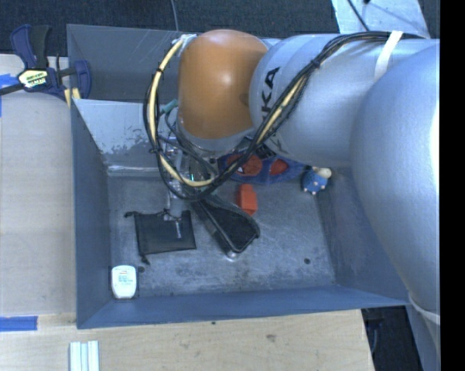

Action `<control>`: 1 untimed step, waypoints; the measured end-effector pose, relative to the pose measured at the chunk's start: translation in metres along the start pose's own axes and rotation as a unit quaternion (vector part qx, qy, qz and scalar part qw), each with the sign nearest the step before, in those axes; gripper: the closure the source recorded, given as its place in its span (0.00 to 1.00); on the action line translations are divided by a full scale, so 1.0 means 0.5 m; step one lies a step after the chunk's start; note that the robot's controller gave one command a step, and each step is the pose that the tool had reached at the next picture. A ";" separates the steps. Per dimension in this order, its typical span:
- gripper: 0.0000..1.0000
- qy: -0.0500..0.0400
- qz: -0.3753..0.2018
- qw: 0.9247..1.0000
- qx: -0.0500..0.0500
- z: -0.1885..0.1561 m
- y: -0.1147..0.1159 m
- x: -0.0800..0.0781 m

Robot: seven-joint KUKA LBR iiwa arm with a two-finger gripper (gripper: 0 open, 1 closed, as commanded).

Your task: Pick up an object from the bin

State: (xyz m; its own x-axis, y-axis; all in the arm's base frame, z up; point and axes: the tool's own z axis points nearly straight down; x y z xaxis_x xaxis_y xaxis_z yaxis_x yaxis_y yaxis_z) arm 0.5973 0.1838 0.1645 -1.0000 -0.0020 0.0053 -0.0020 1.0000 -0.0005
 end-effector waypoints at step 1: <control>0.00 0.001 0.016 1.000 0.001 0.175 -0.009 0.061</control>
Offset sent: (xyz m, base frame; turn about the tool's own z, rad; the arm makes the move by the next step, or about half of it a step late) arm -0.0283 -0.0033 -0.0823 0.0321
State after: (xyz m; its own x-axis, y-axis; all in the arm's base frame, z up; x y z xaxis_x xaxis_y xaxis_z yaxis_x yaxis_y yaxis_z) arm 0.5666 0.1792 0.0770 -0.9995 0.0293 0.0070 0.0293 0.9996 -0.0022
